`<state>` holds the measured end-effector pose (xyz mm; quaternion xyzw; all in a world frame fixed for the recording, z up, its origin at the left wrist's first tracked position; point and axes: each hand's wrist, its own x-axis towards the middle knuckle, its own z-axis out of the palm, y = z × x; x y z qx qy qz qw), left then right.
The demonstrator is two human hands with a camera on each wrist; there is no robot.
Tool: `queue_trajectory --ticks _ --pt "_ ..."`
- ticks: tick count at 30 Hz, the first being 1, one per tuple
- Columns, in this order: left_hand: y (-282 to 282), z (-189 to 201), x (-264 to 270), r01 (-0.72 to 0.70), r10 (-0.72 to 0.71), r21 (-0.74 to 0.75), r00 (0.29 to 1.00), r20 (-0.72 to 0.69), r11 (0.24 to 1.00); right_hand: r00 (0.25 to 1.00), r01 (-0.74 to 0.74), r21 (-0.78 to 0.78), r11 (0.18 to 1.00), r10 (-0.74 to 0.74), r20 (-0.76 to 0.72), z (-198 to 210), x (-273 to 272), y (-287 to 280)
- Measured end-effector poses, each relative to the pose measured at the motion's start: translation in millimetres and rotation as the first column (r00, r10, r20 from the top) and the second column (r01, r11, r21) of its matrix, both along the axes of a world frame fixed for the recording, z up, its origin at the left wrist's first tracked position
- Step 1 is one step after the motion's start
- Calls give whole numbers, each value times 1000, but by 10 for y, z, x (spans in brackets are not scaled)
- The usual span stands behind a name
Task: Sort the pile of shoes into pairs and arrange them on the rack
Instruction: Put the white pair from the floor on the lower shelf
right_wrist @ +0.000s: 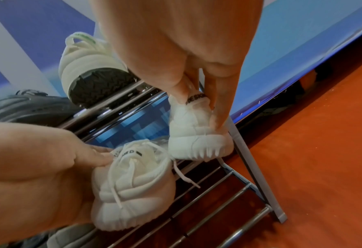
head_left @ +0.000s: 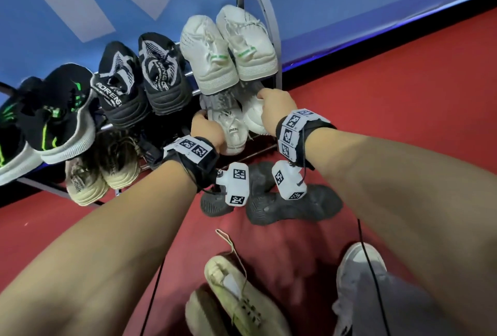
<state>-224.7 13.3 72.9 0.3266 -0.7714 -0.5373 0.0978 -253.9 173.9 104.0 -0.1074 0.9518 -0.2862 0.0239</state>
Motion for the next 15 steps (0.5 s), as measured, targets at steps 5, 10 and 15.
queue_trajectory --ticks 5,10,15 --pt "58 1 74 138 -135 -162 990 32 977 998 -57 84 995 55 35 -144 -2 21" --pt "198 -66 312 379 -332 -407 925 183 831 997 -73 147 986 70 25 -252 70 100" --pt "255 -176 510 453 -337 -677 890 306 580 975 -96 343 934 158 -157 -395 149 57"
